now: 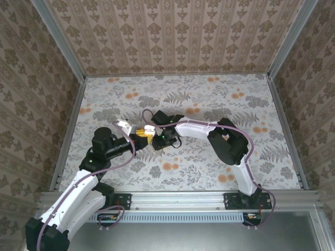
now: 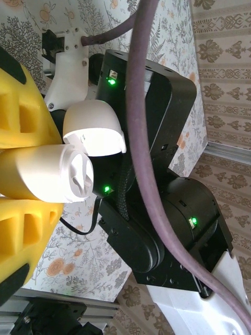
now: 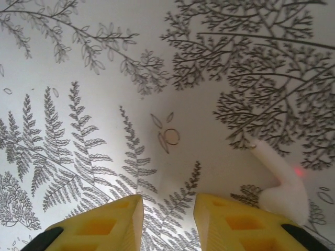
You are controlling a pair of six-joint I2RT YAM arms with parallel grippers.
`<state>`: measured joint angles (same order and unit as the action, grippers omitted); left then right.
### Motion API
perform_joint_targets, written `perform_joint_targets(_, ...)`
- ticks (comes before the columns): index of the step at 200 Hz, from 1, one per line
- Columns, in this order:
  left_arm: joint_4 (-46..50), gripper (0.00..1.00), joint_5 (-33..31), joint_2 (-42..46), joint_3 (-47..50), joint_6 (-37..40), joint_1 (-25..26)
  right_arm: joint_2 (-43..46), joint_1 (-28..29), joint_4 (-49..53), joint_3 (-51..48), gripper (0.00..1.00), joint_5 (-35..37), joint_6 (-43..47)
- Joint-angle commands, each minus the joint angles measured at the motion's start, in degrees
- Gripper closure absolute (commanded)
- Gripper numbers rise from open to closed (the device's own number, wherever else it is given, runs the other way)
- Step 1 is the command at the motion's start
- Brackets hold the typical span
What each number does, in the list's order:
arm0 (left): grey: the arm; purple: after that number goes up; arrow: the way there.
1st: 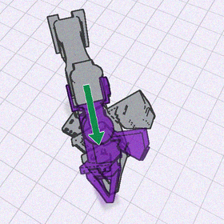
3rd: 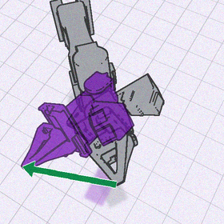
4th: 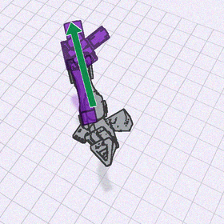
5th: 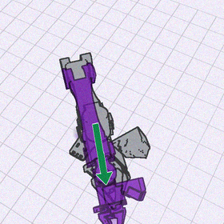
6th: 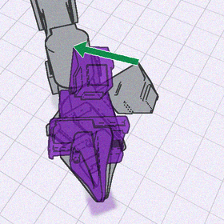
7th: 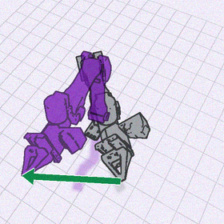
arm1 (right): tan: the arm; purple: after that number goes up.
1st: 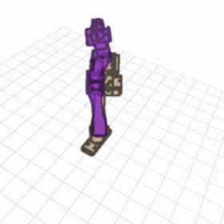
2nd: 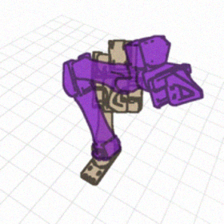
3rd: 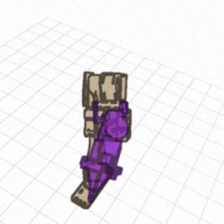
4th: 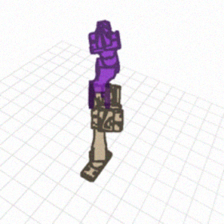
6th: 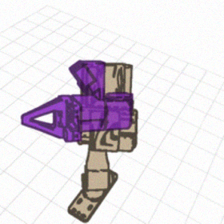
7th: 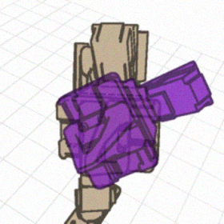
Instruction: Insert the wireless bluetooth earbuds into the charging case
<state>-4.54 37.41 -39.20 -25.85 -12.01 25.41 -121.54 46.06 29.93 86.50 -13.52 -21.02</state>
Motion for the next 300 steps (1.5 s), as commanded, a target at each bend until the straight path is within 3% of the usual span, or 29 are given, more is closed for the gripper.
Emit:
perform_joint_targets(1,-0.1,1.00,-0.2,0.7,1.0,-0.8,-0.1,2.4,-3.9,3.5,-2.7,0.65,6.8,0.9)
perform_joint_targets(63,-0.4,1.00,-0.2,0.4,1.2,-0.8,0.1,5.2,-9.8,4.1,-2.0,0.63,7.5,2.3)
perform_joint_targets(128,-0.4,1.00,-2.3,0.2,1.4,-0.2,0.1,7.5,-9.2,7.2,-0.5,0.63,8.3,-1.6)
perform_joint_targets(157,-0.4,1.00,-2.3,-0.1,1.5,0.0,0.0,7.6,-9.1,10.8,1.5,0.62,12.1,-3.2)
perform_joint_targets(219,-0.7,1.00,-2.3,-0.2,1.7,0.5,0.1,2.6,-9.3,17.4,8.0,0.59,17.5,-4.4)
perform_joint_targets(300,-0.7,1.00,-2.2,-0.4,2.0,0.8,0.0,-1.8,-10.5,18.2,11.0,0.61,15.9,-4.5)
